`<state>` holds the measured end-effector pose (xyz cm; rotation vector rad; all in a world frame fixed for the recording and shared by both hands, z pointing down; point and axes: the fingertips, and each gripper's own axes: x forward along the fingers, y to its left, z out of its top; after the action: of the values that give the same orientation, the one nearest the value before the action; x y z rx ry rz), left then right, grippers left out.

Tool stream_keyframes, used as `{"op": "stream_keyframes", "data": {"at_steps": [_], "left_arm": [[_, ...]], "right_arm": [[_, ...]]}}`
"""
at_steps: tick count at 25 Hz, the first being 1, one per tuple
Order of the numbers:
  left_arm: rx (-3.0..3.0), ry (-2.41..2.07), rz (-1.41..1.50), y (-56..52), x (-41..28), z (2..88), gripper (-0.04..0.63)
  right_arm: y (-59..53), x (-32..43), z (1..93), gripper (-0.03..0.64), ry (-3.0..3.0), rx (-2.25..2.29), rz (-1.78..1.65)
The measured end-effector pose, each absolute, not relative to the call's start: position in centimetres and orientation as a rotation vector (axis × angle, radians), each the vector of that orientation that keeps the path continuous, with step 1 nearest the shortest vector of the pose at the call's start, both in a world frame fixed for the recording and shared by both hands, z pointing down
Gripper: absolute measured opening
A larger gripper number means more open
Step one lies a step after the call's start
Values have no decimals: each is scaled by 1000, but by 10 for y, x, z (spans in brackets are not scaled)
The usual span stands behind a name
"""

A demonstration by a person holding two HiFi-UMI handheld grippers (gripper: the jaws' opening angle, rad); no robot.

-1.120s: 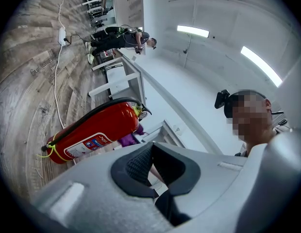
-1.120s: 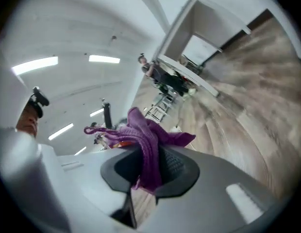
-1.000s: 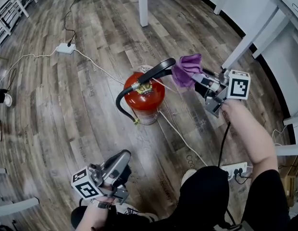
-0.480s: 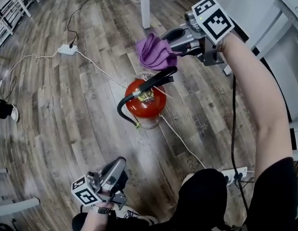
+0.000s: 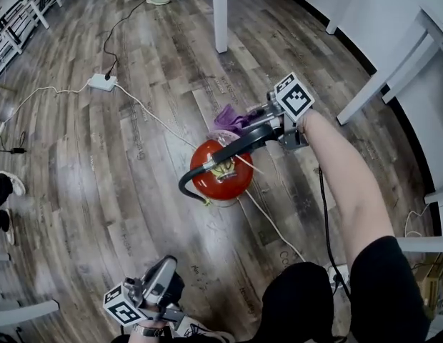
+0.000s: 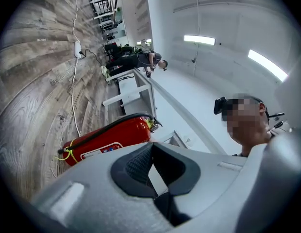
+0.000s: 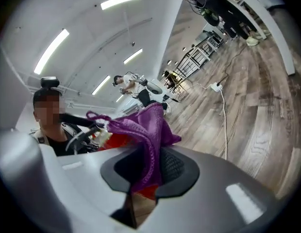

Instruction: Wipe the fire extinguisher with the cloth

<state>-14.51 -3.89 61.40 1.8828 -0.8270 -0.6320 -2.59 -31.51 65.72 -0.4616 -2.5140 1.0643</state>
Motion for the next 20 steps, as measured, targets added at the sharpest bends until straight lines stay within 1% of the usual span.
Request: {"op": "stream_keyframes", "data": {"at_steps": [6, 13, 17, 20], "left_arm": [[1858, -860, -607, -41, -147, 626, -3], [1815, -909, -550, -37, -149, 649, -3], [1803, -907, -530, -38, -145, 657, -3], [1798, -899, -520, -40, -140, 661, -3]], "right_arm": [[-305, -22, 767, 71, -2434, -341, 1209], [-291, -3, 902, 71, -2265, -5, 1259], [-288, 4, 938, 71, -2235, 126, 1277], [-287, 2, 931, 71, -2283, 129, 1318]]}}
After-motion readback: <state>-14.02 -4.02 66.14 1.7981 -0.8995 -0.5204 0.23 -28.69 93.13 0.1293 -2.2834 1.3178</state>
